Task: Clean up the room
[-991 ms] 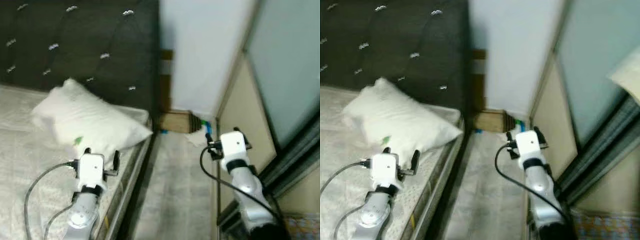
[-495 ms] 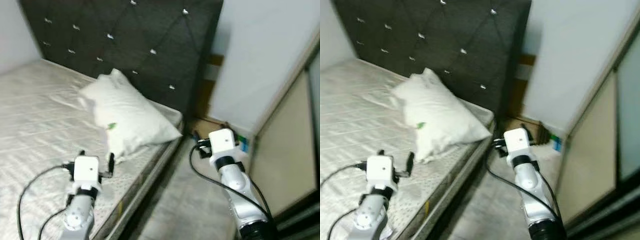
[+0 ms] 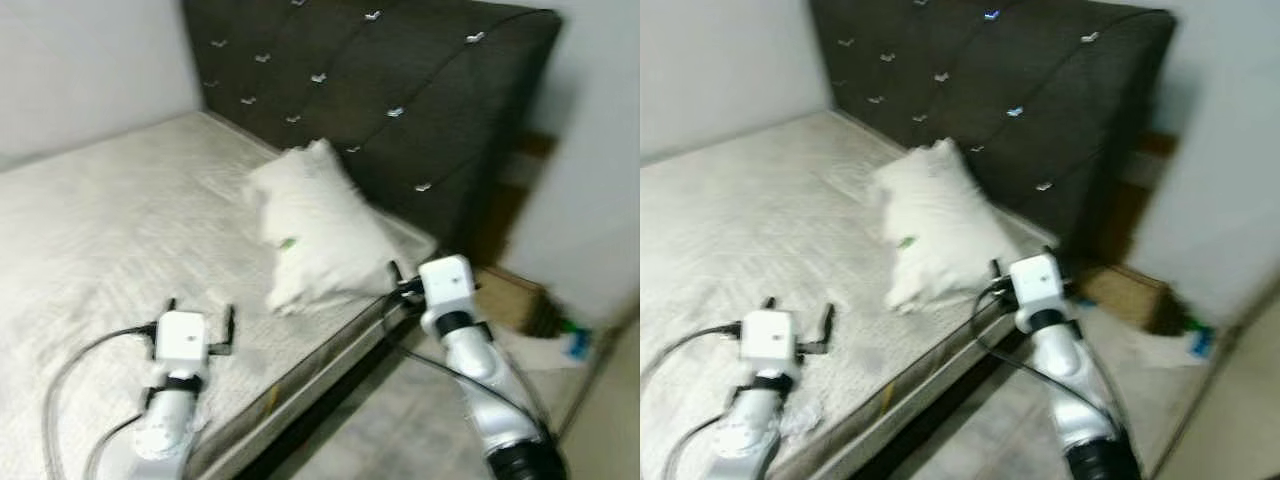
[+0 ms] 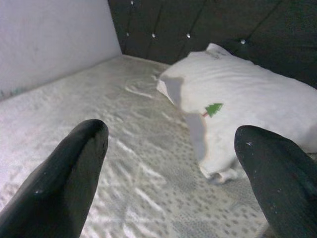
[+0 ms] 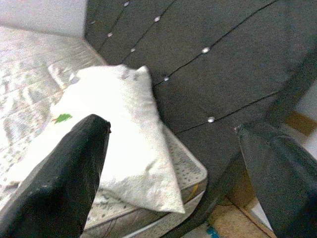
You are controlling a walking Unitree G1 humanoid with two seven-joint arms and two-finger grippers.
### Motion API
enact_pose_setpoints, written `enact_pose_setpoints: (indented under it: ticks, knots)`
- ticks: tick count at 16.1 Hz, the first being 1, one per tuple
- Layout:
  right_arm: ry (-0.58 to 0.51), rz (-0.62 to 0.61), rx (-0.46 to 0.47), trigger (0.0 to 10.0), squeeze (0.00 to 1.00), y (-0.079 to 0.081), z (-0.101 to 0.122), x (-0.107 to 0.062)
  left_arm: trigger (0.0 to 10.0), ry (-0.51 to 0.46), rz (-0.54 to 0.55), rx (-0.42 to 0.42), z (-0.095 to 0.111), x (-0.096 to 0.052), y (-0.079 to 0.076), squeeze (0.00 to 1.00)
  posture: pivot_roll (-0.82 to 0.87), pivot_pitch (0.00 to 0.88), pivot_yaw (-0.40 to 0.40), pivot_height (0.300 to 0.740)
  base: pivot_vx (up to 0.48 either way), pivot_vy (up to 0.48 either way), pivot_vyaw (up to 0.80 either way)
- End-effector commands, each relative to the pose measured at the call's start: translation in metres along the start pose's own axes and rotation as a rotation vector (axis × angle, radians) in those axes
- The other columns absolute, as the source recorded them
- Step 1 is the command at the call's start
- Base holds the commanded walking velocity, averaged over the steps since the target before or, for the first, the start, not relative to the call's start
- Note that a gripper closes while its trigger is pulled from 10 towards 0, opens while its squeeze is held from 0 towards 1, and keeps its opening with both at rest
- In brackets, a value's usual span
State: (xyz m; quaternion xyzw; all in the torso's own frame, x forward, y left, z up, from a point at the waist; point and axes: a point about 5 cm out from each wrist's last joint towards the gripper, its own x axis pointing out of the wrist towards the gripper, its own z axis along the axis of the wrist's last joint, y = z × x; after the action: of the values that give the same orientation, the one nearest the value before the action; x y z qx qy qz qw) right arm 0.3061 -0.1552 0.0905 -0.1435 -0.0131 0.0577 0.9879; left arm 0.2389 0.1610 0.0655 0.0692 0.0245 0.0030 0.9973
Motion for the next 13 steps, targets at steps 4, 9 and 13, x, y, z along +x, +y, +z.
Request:
enact_pose_setpoints:
  ticks: [4,9,13]
  knots:
    - [0.024,0.059,0.023,10.0,0.0,0.009,-0.005,-0.001,10.0,-0.051,0.055,0.032,0.01,-0.003,0.013,0.0,0.03,0.0,-0.053,0.74,0.0,0.0,0.8]
    - [0.072,0.116,0.049,10.0,0.0,0.017,-0.017,-0.009,10.0,-0.075,0.069,-0.011,0.019,-0.004,0.013,0.0,0.04,0.0,-0.052,0.74,0.0,0.0,0.66]
    - [0.069,0.114,0.079,10.0,0.0,0.017,-0.017,-0.007,10.0,-0.079,0.055,0.034,0.016,-0.006,0.01,0.0,0.04,0.0,-0.048,0.74,0.0,0.0,0.14]
